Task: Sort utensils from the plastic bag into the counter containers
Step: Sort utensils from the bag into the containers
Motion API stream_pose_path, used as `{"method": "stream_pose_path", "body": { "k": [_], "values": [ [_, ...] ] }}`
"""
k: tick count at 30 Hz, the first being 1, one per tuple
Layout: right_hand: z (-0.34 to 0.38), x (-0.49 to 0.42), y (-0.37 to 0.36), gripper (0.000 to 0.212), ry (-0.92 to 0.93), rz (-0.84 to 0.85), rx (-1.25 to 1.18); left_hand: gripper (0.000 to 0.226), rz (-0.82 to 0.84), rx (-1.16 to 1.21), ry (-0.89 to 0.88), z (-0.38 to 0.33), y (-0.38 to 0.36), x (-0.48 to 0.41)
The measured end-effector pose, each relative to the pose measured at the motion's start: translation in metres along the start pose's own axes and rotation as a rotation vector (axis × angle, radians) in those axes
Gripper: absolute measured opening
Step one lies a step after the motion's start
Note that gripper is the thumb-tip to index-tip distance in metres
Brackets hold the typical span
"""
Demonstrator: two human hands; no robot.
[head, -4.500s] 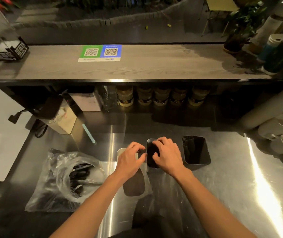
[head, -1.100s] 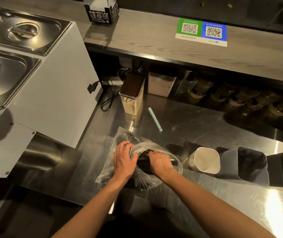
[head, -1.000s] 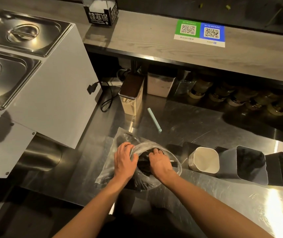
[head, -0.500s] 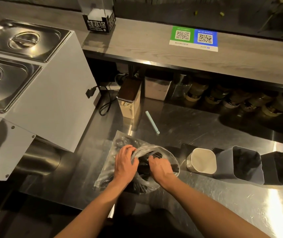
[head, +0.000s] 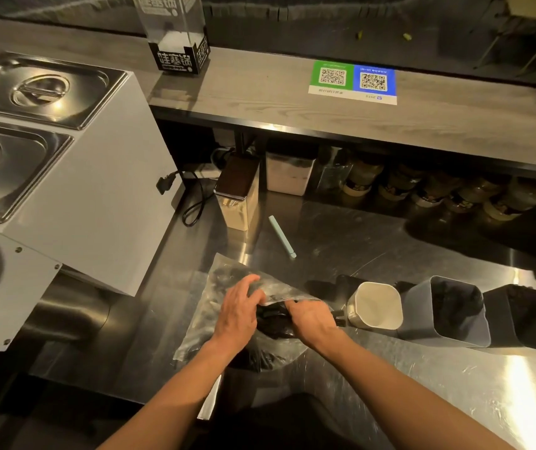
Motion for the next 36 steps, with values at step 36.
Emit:
{"method": "stream_pose_path", "body": {
  "k": [36],
  "values": [
    [-0.042, 0.028, -0.007, 0.031, 0.062, 0.103, -0.468, 0.032, 0.065, 0.189, 0.287, -0.003, 0.001, -0.002]
  ]
}}
Point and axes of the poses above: each hand's wrist, its own x-axis away from the middle knuckle, its own y-axis out of the back of the hand, z = x × y, the point moved 2 cm from there along -x, towards the middle knuckle, and after that the axes turned 10 degrees about z, right-handed, at the moved point
